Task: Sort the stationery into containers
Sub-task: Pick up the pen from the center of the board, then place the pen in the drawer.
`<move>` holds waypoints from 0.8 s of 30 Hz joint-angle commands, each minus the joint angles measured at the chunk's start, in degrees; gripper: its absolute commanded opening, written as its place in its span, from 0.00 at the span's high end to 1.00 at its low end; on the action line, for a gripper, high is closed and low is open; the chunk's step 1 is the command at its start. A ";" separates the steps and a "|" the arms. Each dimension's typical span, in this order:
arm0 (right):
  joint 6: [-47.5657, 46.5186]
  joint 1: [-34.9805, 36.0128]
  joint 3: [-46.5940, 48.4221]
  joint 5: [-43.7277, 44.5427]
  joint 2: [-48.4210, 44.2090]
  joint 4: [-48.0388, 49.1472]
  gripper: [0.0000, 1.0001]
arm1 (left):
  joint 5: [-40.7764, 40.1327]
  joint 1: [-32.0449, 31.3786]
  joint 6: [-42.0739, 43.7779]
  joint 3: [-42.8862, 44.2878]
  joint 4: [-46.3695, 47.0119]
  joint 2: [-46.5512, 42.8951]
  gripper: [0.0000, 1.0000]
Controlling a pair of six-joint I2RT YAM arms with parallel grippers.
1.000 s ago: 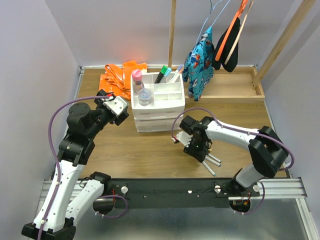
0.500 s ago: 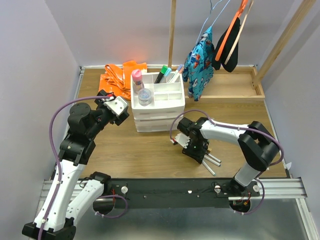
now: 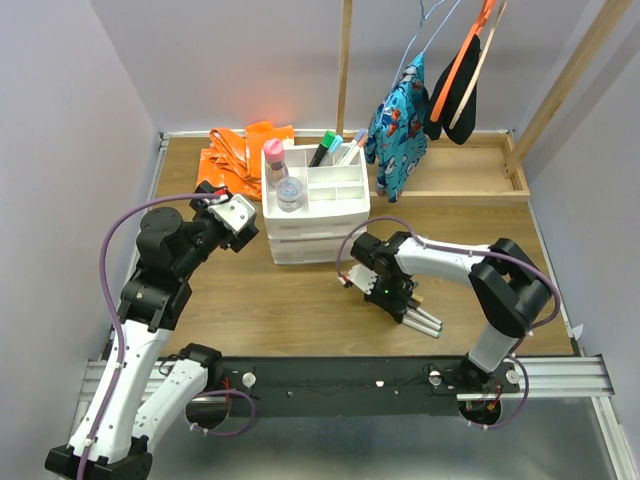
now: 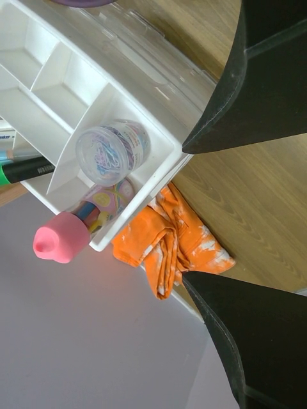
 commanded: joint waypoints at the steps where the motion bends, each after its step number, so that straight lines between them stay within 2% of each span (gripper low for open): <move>1: -0.99 0.43 5.35 -1.16 0.96 -1.27 0.99 | 1.41 0.28 0.06 0.21 0.72 -0.81 0.17; 4: -3.80 0.34 15.00 -5.01 0.24 -9.69 1.00 | 3.43 0.28 2.17 1.26 -1.21 -0.37 0.17; 5: -4.59 0.43 18.86 -8.86 1.64 -15.90 0.99 | 4.66 0.28 2.44 1.53 -1.74 -0.20 0.17; 8: -8.72 0.34 35.47 -16.59 3.49 -25.68 0.99 | 6.16 0.28 2.18 2.05 -1.92 0.25 0.17; 9: -7.69 0.25 39.17 -17.59 4.02 -25.63 0.99 | 7.12 0.28 1.74 2.32 -1.75 0.33 0.17; 10: -8.03 0.34 47.30 -18.21 3.94 -25.63 0.99 | 7.39 0.28 1.31 2.41 -1.83 0.68 0.17; 13: -12.84 0.34 57.80 -19.45 4.28 -25.54 1.00 | 8.45 0.28 0.33 3.11 -2.01 1.56 0.17; 14: -13.30 0.08 66.10 -19.01 5.25 -25.54 0.99 | 8.36 0.28 0.25 3.20 -2.27 1.91 0.17; 18: -13.39 -0.27 85.49 -18.92 11.05 -25.28 0.99 | 8.54 0.37 1.47 4.34 -2.80 3.67 0.17; 20: -12.69 -0.27 88.76 -17.87 12.03 -22.14 0.99 | 8.71 0.19 1.74 5.04 -2.80 4.73 0.17; 21: -12.51 -0.36 87.03 -17.17 11.15 -19.77 0.99 | 8.62 0.19 1.74 5.39 -2.80 4.99 0.17; 22: -12.34 -0.27 84.49 -16.20 9.84 -16.87 1.00 | 8.62 0.19 1.57 5.83 -2.71 5.51 0.17; 23: -12.25 -0.53 81.25 -14.19 5.65 -9.01 0.99 | 8.28 0.19 1.39 6.18 -2.45 5.69 0.17; 24: -12.25 -0.62 72.69 -13.13 3.43 -4.58 1.00 | 8.01 0.19 1.21 6.36 -2.36 5.87 0.17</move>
